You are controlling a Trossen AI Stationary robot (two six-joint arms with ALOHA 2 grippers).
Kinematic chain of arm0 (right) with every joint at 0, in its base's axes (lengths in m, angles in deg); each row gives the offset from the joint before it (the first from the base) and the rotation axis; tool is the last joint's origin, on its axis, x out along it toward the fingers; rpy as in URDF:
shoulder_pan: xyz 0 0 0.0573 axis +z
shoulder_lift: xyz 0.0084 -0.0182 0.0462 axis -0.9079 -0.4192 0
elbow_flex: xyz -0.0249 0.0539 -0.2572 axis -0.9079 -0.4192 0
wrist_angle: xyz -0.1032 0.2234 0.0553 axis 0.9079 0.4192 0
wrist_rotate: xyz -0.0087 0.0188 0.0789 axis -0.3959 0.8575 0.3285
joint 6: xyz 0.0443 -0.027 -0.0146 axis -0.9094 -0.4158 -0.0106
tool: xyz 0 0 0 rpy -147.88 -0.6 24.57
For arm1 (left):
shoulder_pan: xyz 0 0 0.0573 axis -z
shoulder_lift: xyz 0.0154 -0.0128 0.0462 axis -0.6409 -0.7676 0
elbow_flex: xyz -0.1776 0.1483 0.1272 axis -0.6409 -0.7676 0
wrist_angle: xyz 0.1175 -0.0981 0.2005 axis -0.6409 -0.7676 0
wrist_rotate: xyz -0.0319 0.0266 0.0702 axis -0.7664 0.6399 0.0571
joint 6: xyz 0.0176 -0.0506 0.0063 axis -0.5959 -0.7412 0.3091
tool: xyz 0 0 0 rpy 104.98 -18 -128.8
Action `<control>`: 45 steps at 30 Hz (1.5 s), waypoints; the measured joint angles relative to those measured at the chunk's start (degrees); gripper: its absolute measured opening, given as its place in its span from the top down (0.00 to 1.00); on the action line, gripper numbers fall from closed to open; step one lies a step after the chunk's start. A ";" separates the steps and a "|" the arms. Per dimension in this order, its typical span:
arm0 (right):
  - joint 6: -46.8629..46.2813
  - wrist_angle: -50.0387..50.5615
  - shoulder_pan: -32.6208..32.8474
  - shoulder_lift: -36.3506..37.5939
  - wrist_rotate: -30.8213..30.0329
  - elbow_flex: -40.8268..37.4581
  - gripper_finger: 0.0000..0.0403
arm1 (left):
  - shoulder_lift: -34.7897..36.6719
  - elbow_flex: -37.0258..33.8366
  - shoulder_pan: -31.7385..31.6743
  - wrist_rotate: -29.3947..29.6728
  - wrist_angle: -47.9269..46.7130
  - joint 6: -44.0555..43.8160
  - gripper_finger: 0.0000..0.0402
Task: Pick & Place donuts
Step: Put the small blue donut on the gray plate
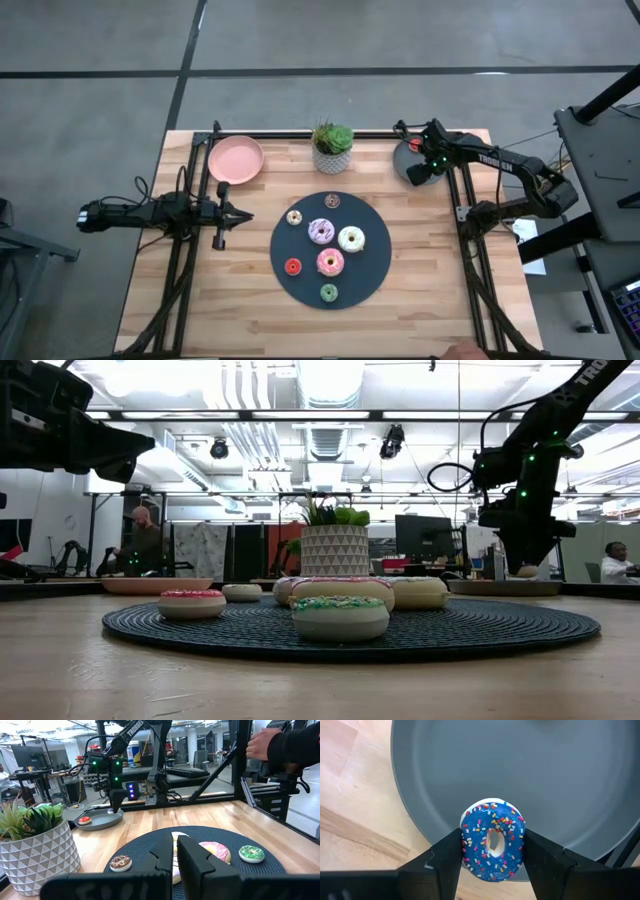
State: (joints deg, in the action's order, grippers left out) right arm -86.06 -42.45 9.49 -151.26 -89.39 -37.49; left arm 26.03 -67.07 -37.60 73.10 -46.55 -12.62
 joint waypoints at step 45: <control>-4.60 11.60 2.21 12.07 0.27 1.66 0.55 | 0.00 0.00 0.02 0.01 0.00 -0.02 1.00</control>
State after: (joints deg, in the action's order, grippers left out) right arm -90.66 -30.85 11.70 -139.19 -89.13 -35.83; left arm 26.03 -67.07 -37.58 73.11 -46.55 -12.64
